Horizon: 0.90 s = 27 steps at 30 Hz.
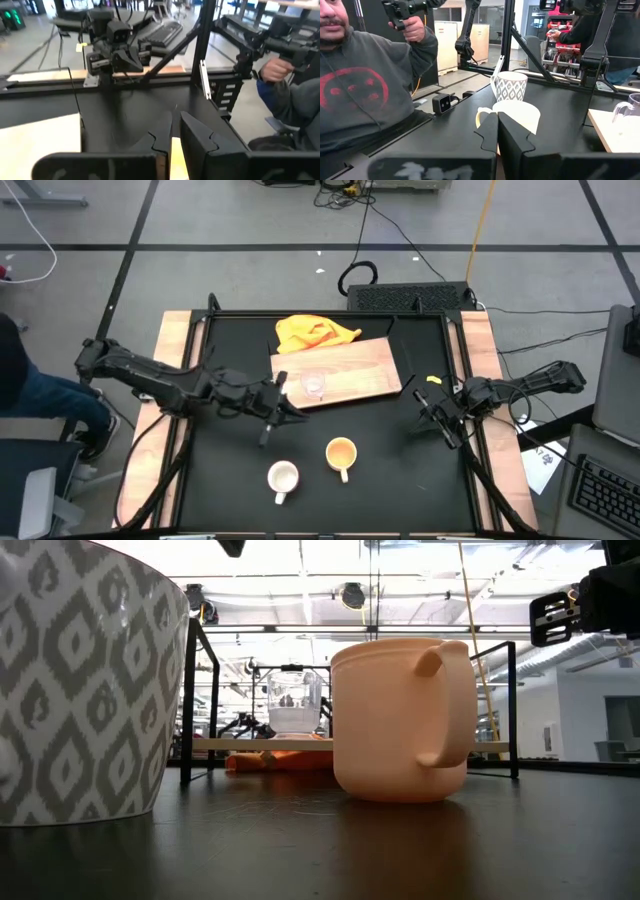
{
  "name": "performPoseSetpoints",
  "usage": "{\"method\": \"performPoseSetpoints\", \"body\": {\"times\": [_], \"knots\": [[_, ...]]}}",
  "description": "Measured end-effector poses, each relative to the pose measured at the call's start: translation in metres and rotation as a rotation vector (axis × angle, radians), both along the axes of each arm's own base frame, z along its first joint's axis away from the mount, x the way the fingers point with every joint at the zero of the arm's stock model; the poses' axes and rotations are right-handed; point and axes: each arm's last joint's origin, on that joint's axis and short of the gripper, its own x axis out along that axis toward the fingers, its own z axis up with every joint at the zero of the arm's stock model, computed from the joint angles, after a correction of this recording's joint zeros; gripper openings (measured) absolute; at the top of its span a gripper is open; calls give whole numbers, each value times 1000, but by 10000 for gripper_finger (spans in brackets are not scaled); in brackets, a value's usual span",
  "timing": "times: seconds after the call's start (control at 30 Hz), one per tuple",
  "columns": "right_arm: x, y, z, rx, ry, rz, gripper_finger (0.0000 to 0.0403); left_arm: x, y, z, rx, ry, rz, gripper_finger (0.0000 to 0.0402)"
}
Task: Stack small to large cups/mugs on shelf
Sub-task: Put the orange mug on the shelf
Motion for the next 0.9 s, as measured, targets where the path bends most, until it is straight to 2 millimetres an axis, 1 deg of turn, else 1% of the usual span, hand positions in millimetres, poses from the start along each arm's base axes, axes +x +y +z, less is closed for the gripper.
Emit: {"method": "performPoseSetpoints", "body": {"times": [0.33, 0.43, 0.63, 0.83, 0.9], "knots": [[0, 0, 0, -1, 4, 0, 0, 33, -3, 2, 26, 212, -11, 35], [0, 0, -1, -2, 9, 0, 0, 40, -4, 3, 32, 242, -11, 35], [0, 0, -1, -3, 12, 0, 0, 44, -4, 5, 38, 237, -25, 35], [0, 0, -1, -3, 11, 0, 0, 46, 8, 5, -6, 246, 19, 35], [0, 0, -1, -3, 11, -1, 0, 49, 12, 3, -28, 258, 28, 35]]}}
